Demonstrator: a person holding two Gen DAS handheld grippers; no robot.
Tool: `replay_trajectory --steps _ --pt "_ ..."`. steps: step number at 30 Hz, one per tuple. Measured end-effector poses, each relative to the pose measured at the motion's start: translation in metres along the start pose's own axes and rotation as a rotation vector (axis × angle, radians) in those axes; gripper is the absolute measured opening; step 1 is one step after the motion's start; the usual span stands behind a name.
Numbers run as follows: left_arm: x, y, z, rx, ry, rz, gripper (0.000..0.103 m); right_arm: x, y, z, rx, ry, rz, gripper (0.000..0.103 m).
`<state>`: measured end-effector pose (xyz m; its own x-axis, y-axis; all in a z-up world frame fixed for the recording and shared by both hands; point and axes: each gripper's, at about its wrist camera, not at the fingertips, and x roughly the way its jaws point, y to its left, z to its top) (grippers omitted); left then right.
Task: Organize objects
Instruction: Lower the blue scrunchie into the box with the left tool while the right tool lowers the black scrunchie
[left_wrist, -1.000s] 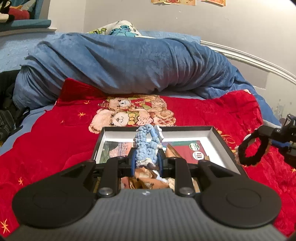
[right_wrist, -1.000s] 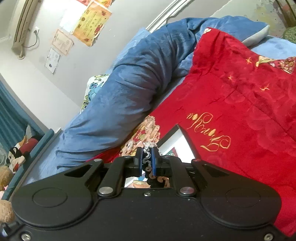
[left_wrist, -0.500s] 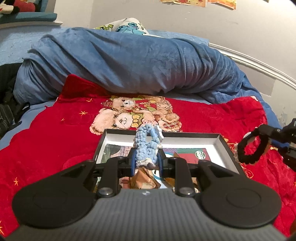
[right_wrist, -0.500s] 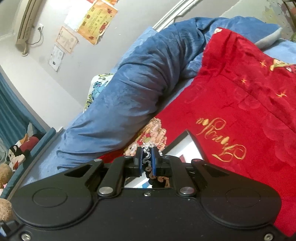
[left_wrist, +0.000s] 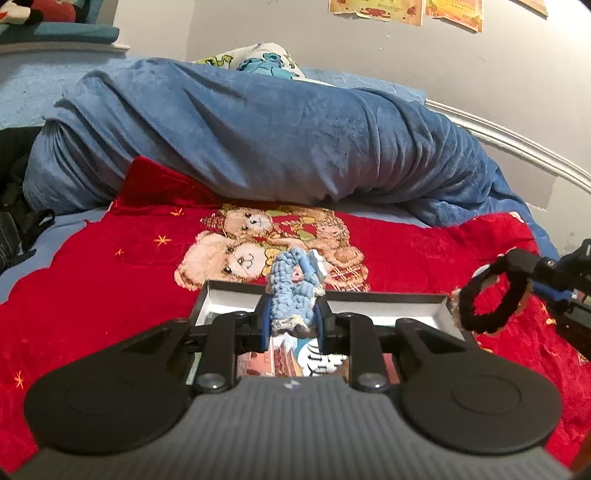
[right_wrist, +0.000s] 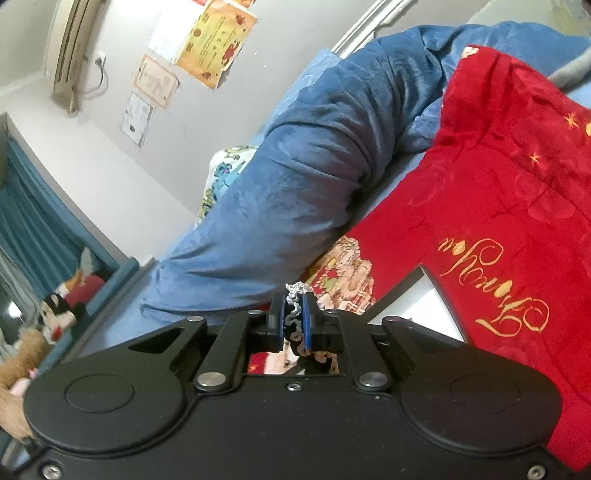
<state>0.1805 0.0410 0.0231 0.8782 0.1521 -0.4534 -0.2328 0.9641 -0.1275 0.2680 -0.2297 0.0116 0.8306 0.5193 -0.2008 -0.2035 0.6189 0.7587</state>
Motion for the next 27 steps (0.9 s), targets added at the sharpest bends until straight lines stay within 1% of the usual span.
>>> replay_trajectory --steps 5,11,16,21,27 --pt "0.014 -0.002 0.000 0.006 0.011 -0.002 0.027 0.018 0.009 -0.009 -0.047 0.022 -0.039 0.010" --pt "0.030 -0.007 -0.021 0.082 0.054 0.031 0.027 0.045 0.017 -0.022 -0.123 0.071 -0.129 0.010" --pt "0.044 -0.003 -0.037 0.085 0.104 0.046 0.027 0.064 0.016 -0.038 -0.143 0.122 -0.184 0.010" --pt "0.049 -0.003 -0.044 0.105 0.113 0.062 0.028 0.069 0.015 -0.047 -0.135 0.138 -0.185 0.010" --pt "0.051 -0.009 -0.047 0.131 0.101 0.066 0.029 0.072 0.011 -0.050 -0.121 0.153 -0.198 0.010"
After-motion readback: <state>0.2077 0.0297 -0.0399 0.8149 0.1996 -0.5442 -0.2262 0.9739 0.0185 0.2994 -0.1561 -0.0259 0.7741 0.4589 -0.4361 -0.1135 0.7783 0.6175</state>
